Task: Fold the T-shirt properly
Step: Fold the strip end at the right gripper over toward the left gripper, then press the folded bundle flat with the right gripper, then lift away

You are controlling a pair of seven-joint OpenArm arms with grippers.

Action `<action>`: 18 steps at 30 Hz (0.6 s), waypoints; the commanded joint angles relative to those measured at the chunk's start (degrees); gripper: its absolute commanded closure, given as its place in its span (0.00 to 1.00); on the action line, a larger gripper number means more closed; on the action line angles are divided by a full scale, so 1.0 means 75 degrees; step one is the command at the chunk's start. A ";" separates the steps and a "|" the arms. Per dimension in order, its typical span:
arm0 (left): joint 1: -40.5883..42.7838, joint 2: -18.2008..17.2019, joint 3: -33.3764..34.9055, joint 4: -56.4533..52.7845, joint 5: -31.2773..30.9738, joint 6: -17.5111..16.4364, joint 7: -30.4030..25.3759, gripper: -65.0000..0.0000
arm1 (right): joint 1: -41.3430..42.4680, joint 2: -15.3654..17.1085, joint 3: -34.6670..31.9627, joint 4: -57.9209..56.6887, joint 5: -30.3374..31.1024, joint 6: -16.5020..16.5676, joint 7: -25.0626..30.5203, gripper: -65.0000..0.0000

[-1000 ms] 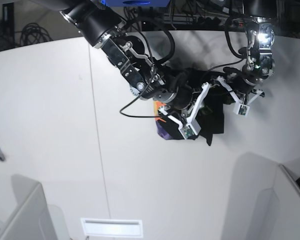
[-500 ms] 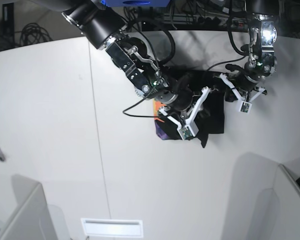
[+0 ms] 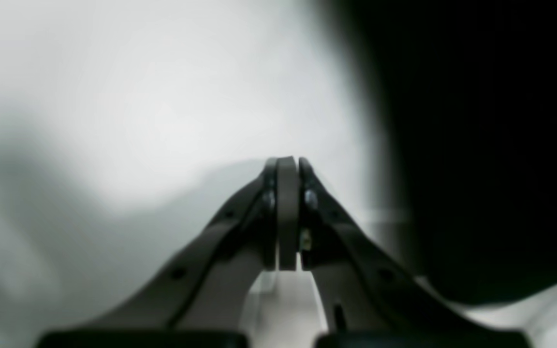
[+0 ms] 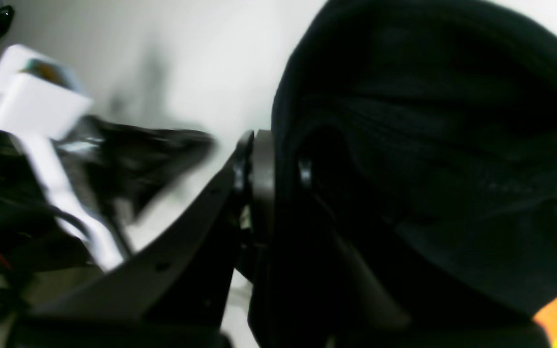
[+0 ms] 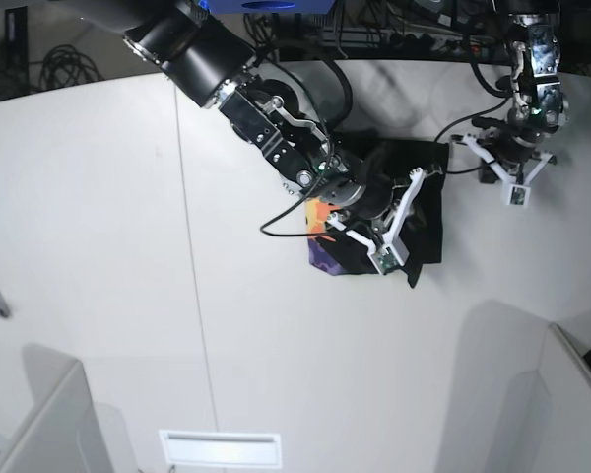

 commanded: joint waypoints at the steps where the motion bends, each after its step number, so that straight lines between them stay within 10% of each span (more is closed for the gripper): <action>1: 0.0164 -0.0091 -0.0282 0.0339 0.0041 0.0032 -0.0072 1.00 | 0.0156 -0.0141 0.0006 -0.0040 0.0055 0.0064 0.0142 1.00; 11: 0.1583 0.0096 -0.3541 0.0878 0.0018 -0.0624 -0.0072 1.00 | 0.0168 -0.0141 0.0006 -0.0696 0.0079 0.0064 0.0669 1.00; 18: 0.1594 0.0108 -0.4115 0.0432 0.0029 -0.1140 -0.0072 1.00 | 0.0168 -0.0153 -0.0029 -0.0638 0.0090 0.0064 0.0681 1.00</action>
